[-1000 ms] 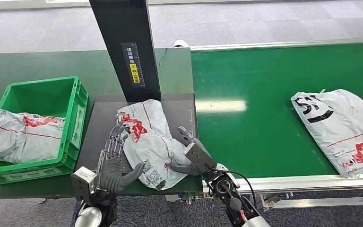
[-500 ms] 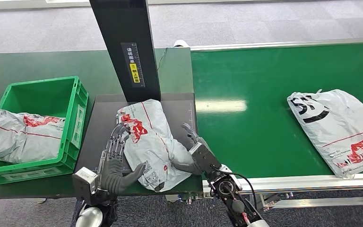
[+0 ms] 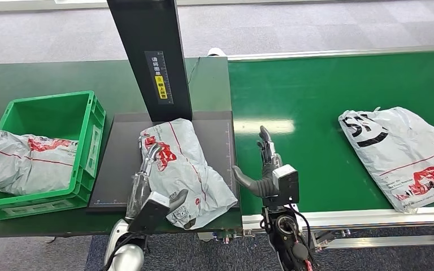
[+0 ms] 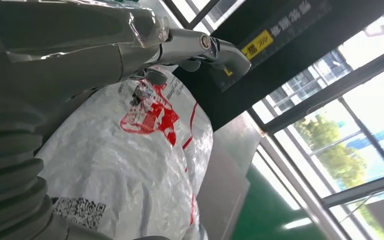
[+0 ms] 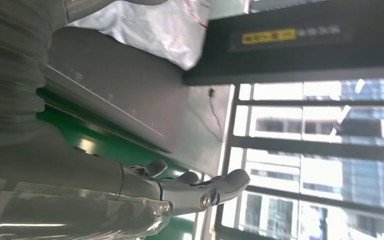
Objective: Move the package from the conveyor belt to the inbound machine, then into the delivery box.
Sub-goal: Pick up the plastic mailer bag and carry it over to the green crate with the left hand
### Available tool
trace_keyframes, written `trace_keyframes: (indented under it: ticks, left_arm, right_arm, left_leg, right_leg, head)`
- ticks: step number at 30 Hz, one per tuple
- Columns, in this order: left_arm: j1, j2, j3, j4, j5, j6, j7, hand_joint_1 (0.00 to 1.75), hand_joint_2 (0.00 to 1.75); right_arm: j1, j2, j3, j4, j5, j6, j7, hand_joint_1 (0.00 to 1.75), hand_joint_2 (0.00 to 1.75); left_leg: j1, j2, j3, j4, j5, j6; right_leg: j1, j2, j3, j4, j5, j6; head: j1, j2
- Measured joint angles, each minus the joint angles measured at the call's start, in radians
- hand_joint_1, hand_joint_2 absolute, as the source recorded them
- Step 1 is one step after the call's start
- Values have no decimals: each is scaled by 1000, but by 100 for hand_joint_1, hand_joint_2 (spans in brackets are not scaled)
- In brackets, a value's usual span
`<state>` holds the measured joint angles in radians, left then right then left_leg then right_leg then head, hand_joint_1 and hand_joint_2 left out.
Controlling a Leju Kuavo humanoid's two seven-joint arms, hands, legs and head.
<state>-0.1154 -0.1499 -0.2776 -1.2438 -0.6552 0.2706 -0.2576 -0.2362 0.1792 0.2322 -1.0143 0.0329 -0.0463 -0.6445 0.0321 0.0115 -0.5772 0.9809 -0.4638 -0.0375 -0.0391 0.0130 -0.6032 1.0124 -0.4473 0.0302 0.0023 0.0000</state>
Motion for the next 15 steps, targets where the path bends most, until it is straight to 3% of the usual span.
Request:
trace_keyframes:
  ticks: [8, 15]
  left_arm:
    - [-59, 0, -49, 124, -137, -13, 106, 0, 175]
    - [-78, -3, -58, 193, -161, -29, 128, 0, 175]
  right_arm:
    - [14, 6, -23, -69, -37, -23, -13, 0, 175]
    - [21, 6, -25, -80, -39, -25, -15, 0, 175]
  left_leg:
    - [0, 0, 0, 0, 0, 0]
    - [0, 0, 0, 0, 0, 0]
  right_leg:
    - [0, 0, 0, 0, 0, 0]
    - [0, 0, 0, 0, 0, 0]
  head:
    - [0, 0]
    - [0, 0]
